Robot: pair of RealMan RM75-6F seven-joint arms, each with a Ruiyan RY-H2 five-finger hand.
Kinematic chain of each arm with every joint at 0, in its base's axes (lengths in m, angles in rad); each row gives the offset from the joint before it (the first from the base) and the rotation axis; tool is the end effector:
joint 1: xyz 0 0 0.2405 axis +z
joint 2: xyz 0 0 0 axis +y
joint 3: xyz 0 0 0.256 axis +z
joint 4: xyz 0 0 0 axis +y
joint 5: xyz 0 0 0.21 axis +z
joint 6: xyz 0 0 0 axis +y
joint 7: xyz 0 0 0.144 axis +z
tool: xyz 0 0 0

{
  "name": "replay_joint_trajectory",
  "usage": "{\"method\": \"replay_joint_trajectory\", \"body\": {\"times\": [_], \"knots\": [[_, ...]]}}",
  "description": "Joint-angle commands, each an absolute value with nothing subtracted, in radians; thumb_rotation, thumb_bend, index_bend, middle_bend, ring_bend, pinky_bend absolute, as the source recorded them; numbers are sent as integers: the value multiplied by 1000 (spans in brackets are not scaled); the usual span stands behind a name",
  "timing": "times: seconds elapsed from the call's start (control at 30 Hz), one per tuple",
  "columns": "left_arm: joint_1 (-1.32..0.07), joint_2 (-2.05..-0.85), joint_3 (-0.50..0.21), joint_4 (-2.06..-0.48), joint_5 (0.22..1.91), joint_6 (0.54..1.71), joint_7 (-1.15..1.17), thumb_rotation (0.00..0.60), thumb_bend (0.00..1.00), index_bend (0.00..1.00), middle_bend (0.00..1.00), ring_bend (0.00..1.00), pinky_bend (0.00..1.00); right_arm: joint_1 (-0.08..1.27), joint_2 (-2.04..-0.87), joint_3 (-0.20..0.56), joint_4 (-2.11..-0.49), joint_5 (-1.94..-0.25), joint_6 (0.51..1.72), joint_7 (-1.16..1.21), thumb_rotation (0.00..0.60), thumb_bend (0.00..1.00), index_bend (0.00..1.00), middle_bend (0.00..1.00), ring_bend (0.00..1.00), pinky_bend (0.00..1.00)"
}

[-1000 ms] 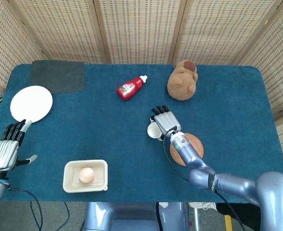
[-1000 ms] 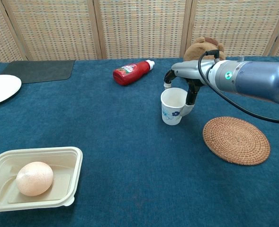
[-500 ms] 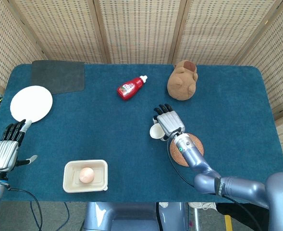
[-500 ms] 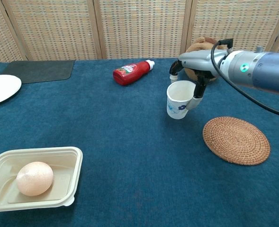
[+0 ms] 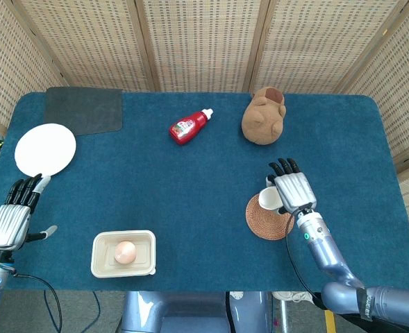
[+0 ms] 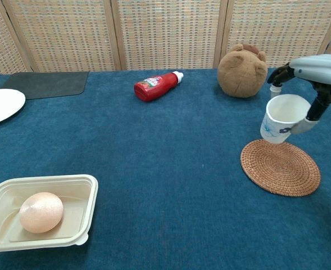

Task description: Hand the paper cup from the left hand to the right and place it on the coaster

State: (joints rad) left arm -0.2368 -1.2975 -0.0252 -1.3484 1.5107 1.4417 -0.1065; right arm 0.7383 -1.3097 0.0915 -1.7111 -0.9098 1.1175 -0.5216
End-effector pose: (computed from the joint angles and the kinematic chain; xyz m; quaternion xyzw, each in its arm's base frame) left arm -0.3169 0.2288 0.1162 -0.6295 -0.3662 -0.4182 0.5428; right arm -0.1778 -0.3342 0.0552 0.7223 -0.3607 0.3047 0.5054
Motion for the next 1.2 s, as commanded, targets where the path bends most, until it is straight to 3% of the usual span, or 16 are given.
{"method": "replay_joint_trajectory", "body": {"times": [0.03,0.93,1.03,1.2], "knots": [[-235,-1298,-26,-1354,1514,1444,-97,600,132,0,0,0,0,696,-1294,64,-1713,-946,1136,-479,600,14,428,119,0,0],[-233,-1304,-31,-1355,1516,1425,-87,600,133,0,0,0,0,668,-1367,65,-1649,-1007,1072,-442,600,16,430,118,0,0],[-233,-1305,-33,-1351,1513,1421,-90,600,131,0,0,0,0,669,-1372,68,-1642,-1002,1067,-448,600,17,401,101,0,0],[-232,-1305,-35,-1350,1514,1422,-94,600,134,0,0,0,0,669,-1375,70,-1631,-977,1051,-464,600,17,270,21,0,0]]}}
